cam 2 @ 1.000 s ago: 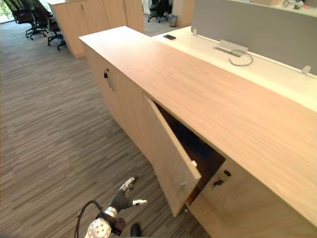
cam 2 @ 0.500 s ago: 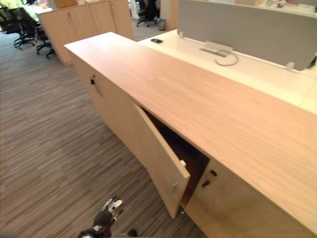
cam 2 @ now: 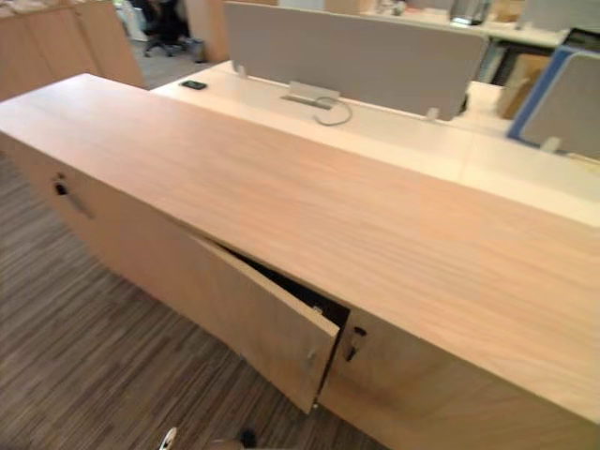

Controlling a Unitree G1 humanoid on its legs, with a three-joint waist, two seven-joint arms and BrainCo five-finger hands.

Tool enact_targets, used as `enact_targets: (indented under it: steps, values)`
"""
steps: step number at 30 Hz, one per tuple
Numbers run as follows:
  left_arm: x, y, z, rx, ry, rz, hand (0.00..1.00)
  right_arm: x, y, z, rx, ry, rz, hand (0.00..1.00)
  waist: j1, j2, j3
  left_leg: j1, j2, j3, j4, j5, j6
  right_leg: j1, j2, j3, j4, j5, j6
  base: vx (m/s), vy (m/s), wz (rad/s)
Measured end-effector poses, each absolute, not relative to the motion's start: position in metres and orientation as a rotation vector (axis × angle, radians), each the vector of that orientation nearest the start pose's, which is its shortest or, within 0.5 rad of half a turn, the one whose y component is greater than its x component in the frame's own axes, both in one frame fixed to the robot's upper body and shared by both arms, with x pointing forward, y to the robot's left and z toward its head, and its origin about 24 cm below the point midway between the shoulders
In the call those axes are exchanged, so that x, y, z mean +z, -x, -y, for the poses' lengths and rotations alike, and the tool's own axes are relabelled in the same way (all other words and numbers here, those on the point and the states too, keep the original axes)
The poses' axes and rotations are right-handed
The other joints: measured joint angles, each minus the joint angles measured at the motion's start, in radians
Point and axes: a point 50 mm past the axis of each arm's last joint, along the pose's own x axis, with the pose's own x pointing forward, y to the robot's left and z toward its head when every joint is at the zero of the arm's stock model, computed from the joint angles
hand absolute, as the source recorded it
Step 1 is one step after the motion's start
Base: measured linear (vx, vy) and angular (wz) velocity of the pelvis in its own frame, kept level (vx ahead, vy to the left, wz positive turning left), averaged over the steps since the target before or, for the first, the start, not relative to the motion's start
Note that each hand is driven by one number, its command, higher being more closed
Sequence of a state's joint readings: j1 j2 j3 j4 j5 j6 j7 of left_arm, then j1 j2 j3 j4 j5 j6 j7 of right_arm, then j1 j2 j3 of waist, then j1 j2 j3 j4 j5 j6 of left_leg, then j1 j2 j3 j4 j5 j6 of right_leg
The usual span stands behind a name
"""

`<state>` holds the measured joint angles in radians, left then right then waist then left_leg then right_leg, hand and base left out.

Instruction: Walk over to the cabinet, pick up the folder, carry it to the office cabinet, place the folder inside the office cabinet, then close the office cabinet door

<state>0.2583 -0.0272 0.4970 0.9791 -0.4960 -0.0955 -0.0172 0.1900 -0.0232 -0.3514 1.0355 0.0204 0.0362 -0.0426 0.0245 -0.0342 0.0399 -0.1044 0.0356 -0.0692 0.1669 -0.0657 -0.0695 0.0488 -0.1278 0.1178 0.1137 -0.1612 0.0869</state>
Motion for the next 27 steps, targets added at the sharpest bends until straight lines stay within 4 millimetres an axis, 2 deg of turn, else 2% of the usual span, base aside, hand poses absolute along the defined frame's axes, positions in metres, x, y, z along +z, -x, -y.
enact_targets:
  steps: [3, 7, 12, 14, 16, 17, 18, 19, 23, 25, 27]
  values:
    - [-0.165, -0.015, -0.215, 0.859, 0.597, -1.001, 0.00, -0.170, -0.034, 0.207, -0.481, -0.191, -1.243, 0.00, -0.007, 0.002, -0.021, 0.023, -0.006, 0.022, -0.030, 0.013, 0.002, 0.005, -0.011, 0.004, -0.021, 0.010, 0.016, 0.16, 0.036, -0.24]
    - [-0.166, -0.017, -0.213, 0.863, 0.606, -0.995, 0.00, -0.170, -0.032, 0.207, -0.496, -0.207, -1.242, 0.00, 0.004, 0.003, -0.030, 0.066, 0.017, 0.065, -0.070, 0.013, 0.002, 0.007, 0.008, -0.001, -0.031, 0.027, 0.026, 0.12, -0.014, -0.29]
    - [-0.166, -0.037, -0.210, 0.779, 0.643, -0.955, 0.00, -0.170, -0.039, 0.208, -0.480, -0.200, -1.222, 0.00, 0.019, 0.015, -0.033, 0.108, 0.052, 0.146, -0.101, 0.014, 0.002, -0.011, 0.033, -0.004, -0.041, 0.070, 0.022, 0.01, -0.009, -0.53]
    - [-0.164, -0.053, -0.206, 0.702, 0.633, -0.934, 0.00, -0.168, -0.050, 0.210, -0.451, -0.185, -1.198, 0.00, 0.019, 0.026, -0.034, 0.107, 0.079, 0.198, -0.100, 0.014, 0.001, -0.047, 0.046, -0.071, -0.039, 0.108, 0.019, -0.09, -0.021, -0.77]
    - [-0.163, -0.061, -0.205, 0.655, 0.614, -0.927, 0.00, -0.167, -0.063, 0.204, -0.404, -0.175, -1.176, 0.00, 0.020, 0.029, -0.035, 0.108, 0.094, 0.264, -0.098, 0.017, 0.000, -0.073, 0.049, -0.176, -0.053, 0.140, -0.003, -0.13, -0.043, -0.87]
    - [-0.163, -0.062, -0.205, 0.645, 0.610, -0.924, 0.00, -0.167, -0.066, 0.203, -0.395, -0.176, -1.172, 0.00, 0.018, 0.029, -0.035, 0.109, 0.094, 0.280, -0.098, 0.019, 0.001, -0.076, 0.041, -0.214, -0.060, 0.139, -0.007, -0.19, -0.031, -0.70]
    - [-0.163, -0.064, -0.202, 0.627, 0.609, -0.925, 0.00, -0.166, -0.069, 0.203, -0.394, -0.179, -1.163, 0.00, 0.016, 0.039, -0.036, 0.109, 0.096, 0.301, -0.098, 0.024, 0.001, -0.087, 0.004, -0.328, -0.041, 0.115, -0.030, -0.15, 0.010, -0.53]
    - [-0.163, -0.065, -0.200, 0.615, 0.606, -0.929, 0.00, -0.166, -0.072, 0.200, -0.389, -0.187, -1.155, 0.00, 0.020, 0.044, -0.034, 0.112, 0.099, 0.317, -0.099, 0.027, -0.002, -0.088, -0.023, -0.417, -0.027, 0.122, -0.022, -0.19, 0.029, -0.43]
    - [-0.164, -0.060, -0.197, 0.603, 0.581, -0.955, 0.00, -0.166, -0.071, 0.199, -0.400, -0.197, -1.151, 0.00, 0.019, 0.051, -0.034, 0.129, 0.116, 0.298, -0.129, 0.040, -0.019, -0.080, 0.001, -0.440, -0.043, 0.129, -0.018, -0.14, -0.054, 0.02]
    - [-0.166, -0.048, -0.199, 0.646, 0.563, -0.985, 0.00, -0.167, -0.068, 0.201, -0.427, -0.215, -1.158, 0.00, 0.020, 0.053, -0.036, 0.131, 0.126, 0.284, -0.149, 0.044, -0.026, -0.061, 0.028, -0.447, -0.096, 0.130, -0.019, -0.02, -0.058, 0.01]
    - [-0.166, -0.042, -0.202, 0.666, 0.536, -1.002, 0.00, -0.168, -0.062, 0.203, -0.452, -0.231, -1.173, 0.00, 0.022, 0.052, -0.042, 0.133, 0.125, 0.274, -0.163, 0.045, -0.028, -0.044, 0.039, -0.448, -0.147, 0.162, -0.020, 0.03, -0.034, -0.04]
